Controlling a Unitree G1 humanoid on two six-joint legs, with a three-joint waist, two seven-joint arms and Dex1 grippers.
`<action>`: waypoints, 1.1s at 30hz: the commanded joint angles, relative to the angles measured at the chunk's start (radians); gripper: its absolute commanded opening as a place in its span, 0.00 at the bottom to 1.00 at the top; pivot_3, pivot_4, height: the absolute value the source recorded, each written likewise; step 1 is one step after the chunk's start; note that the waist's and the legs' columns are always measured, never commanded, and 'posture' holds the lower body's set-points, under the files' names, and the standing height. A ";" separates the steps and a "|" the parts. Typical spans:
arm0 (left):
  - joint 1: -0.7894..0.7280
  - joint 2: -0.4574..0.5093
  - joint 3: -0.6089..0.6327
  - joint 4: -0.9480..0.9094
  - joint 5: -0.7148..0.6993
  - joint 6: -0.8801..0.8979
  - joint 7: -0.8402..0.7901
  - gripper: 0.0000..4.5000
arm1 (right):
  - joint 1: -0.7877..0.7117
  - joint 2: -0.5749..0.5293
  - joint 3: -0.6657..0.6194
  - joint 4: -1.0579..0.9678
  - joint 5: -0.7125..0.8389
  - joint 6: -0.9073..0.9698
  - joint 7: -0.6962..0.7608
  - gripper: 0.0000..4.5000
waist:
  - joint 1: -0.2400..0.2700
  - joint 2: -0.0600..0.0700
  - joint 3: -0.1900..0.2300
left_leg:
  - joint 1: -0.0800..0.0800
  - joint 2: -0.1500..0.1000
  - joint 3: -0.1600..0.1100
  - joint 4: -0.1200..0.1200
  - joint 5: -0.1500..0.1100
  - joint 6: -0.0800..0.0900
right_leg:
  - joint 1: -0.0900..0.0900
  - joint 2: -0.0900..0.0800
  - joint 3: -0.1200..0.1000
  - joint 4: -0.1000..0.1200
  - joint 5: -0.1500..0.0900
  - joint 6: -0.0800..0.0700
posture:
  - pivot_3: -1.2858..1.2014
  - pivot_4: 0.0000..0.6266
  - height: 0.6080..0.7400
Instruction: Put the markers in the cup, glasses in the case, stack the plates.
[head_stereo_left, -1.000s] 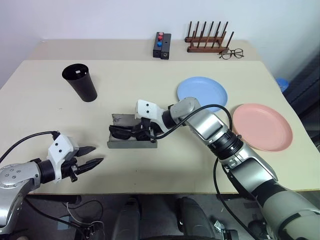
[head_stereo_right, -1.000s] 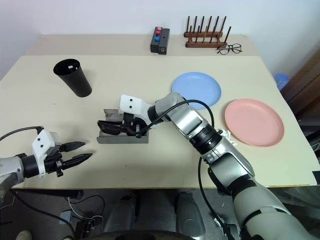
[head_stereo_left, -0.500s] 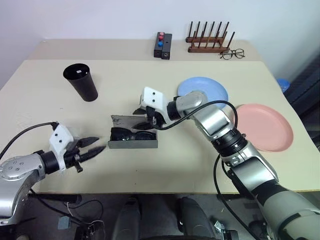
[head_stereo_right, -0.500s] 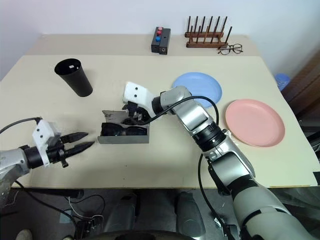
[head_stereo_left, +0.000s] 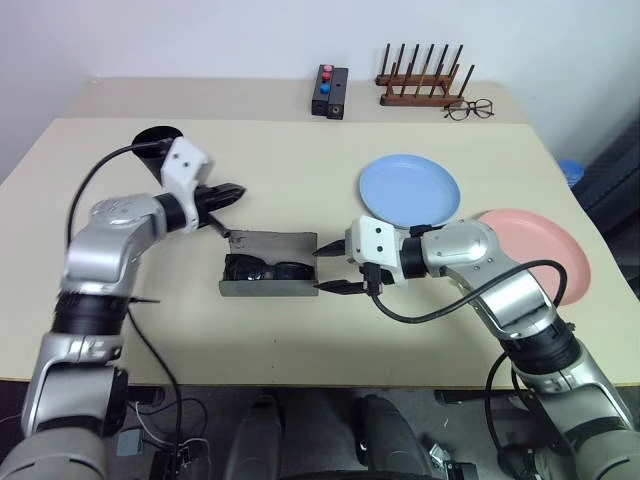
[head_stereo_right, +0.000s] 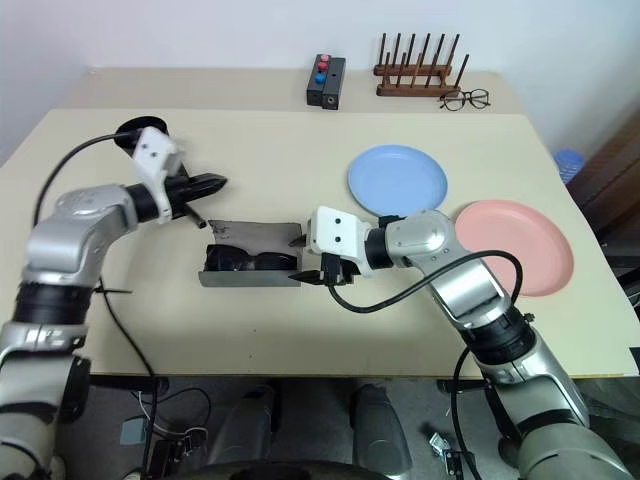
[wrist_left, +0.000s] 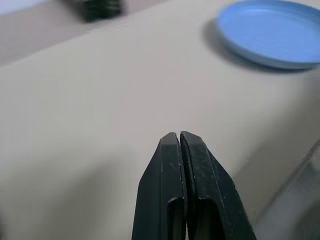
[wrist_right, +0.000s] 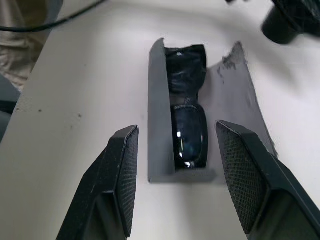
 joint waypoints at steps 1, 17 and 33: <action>-0.061 0.003 -0.076 0.093 0.052 -0.017 -0.118 0.01 | 0.031 -0.036 -0.053 -0.090 0.030 0.014 -0.013 0.55 | -0.005 0.000 0.000 | 0.000 0.000 0.000 0.000 0.000 0.000 | 0.000 0.000 0.000 0.000 0.000 0.000 | 0.52 0.24 1.00; 0.131 0.146 -0.137 -0.232 0.026 0.005 -0.448 0.01 | 0.080 -0.130 -0.152 -0.119 0.069 0.040 -0.056 0.55 | -0.005 0.000 0.000 | 0.000 0.000 0.000 0.000 0.000 0.000 | 0.000 -0.001 0.000 0.000 -0.001 0.000 | 0.52 0.24 1.00; 0.311 0.072 0.075 -0.455 -0.091 0.007 -0.231 0.01 | -0.007 -0.051 -0.139 0.218 -0.126 -0.034 -0.327 0.55 | -0.003 0.000 0.000 | 0.000 0.000 0.000 0.001 0.000 0.000 | 0.001 -0.001 0.000 0.001 -0.002 -0.002 | 0.52 0.24 1.00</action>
